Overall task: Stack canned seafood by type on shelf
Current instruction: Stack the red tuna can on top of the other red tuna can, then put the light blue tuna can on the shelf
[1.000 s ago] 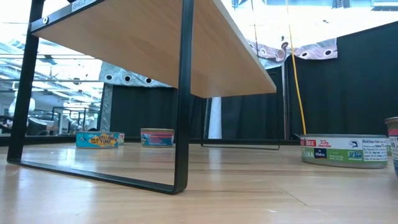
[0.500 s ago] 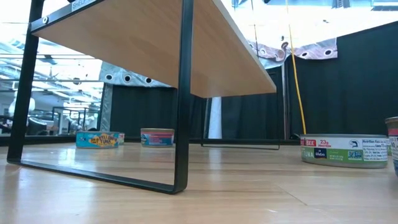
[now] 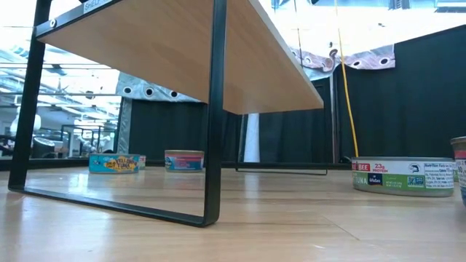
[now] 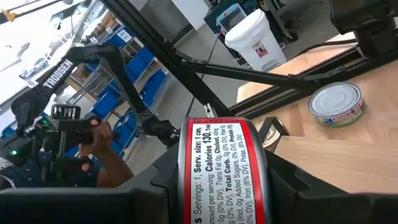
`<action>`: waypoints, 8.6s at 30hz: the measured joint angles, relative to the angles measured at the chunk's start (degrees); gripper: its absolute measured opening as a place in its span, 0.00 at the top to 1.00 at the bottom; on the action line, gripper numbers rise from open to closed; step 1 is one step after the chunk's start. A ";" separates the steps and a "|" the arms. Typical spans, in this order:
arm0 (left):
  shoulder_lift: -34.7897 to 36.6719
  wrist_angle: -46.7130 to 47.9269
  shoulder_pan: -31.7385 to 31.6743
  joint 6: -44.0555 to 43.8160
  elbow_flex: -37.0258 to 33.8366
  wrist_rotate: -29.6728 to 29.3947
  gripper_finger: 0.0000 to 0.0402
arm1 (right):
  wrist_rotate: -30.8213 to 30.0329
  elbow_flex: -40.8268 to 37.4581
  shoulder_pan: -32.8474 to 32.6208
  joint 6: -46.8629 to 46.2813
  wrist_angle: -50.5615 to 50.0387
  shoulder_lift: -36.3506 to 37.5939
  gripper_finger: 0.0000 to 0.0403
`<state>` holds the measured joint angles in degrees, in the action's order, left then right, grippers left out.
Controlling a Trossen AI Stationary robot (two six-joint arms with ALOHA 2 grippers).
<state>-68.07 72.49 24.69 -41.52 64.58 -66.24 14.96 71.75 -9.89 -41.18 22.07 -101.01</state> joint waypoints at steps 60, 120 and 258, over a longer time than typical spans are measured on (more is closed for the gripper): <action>-0.02 -0.06 -0.32 0.23 -0.02 -0.02 0.20 | -3.80 -0.02 -1.14 23.27 -12.97 2.80 0.19; 3.74 -30.45 -46.93 16.39 -31.92 58.43 1.00 | -35.89 -5.51 -9.68 31.74 -50.68 30.32 0.62; -1.04 -26.48 -11.39 -21.21 -33.22 45.24 1.00 | -35.61 -5.44 -9.62 33.94 -51.17 30.29 0.65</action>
<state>-69.12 46.01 13.30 -62.73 31.36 -21.00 -20.64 66.30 -19.51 -7.24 -29.10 -70.72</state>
